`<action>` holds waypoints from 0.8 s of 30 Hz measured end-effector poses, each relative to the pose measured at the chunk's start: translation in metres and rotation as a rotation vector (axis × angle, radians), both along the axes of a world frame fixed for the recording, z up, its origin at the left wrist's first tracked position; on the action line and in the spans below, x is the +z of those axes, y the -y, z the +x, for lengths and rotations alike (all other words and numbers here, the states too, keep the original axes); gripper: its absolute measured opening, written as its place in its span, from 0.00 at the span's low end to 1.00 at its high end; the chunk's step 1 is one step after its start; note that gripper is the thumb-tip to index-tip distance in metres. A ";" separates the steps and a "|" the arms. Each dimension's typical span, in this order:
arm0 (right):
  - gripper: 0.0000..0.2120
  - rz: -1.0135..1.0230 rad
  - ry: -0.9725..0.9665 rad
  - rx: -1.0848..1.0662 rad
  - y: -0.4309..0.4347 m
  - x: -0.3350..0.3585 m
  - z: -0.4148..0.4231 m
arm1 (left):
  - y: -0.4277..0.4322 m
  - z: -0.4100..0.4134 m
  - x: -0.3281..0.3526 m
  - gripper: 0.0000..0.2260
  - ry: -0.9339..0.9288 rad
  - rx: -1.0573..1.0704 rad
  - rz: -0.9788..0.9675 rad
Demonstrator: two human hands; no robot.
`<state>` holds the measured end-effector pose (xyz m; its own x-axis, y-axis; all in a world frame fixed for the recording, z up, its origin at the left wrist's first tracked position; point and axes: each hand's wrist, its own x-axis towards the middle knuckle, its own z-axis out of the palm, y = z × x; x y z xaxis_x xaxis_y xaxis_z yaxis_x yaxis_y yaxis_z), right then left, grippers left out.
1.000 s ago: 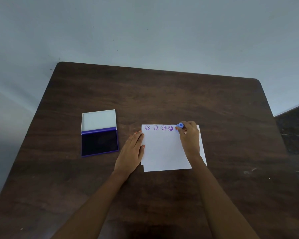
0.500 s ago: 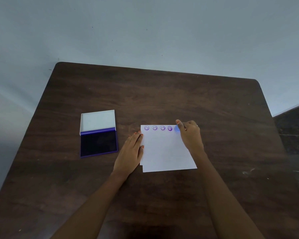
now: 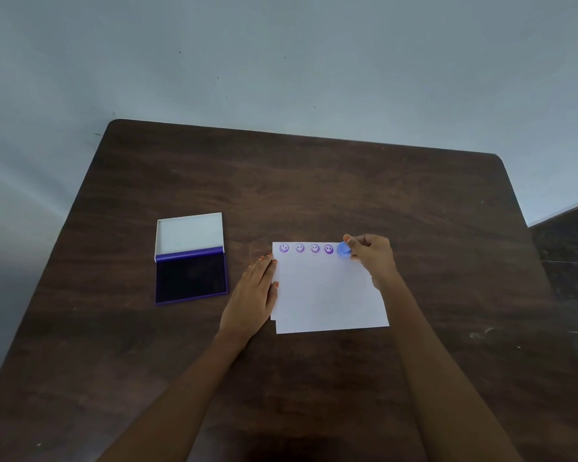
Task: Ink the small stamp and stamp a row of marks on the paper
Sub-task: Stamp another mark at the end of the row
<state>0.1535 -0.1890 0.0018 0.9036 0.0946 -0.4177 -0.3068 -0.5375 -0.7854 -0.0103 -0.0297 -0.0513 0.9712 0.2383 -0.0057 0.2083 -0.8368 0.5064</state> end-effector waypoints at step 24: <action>0.13 0.049 -0.056 0.022 -0.003 -0.007 0.016 | 0.000 0.002 0.002 0.20 0.025 0.002 -0.026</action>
